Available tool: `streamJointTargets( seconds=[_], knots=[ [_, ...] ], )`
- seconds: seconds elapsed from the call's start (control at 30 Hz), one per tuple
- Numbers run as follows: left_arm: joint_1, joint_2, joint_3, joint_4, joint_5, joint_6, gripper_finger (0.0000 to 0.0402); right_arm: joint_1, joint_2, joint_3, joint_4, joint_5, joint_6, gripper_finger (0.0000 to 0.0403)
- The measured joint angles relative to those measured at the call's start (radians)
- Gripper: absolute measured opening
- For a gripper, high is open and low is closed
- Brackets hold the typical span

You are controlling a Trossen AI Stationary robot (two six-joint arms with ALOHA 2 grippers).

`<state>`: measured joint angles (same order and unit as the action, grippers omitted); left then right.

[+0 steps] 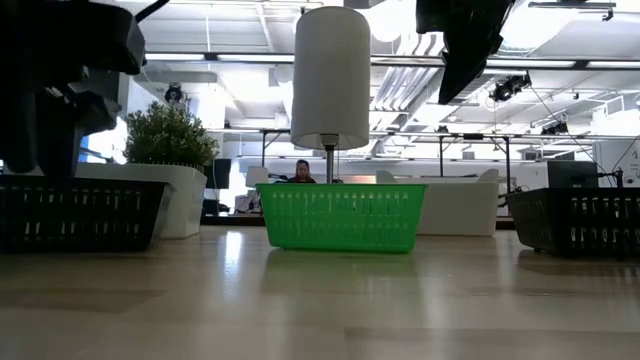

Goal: Stack baskets by color
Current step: Stack the top left black bin on top of the top right black bin

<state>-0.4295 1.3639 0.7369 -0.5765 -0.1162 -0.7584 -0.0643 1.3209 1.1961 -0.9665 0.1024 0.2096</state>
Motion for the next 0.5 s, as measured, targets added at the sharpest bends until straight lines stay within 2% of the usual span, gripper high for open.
streamJointTargets(
  seconds=[0.5],
  knots=[
    [-0.055,0.095,0.000,-0.044,0.004,-0.096,0.0197,0.000,0.000,0.000,0.007,0.000,0.001,0.0083]
  ],
)
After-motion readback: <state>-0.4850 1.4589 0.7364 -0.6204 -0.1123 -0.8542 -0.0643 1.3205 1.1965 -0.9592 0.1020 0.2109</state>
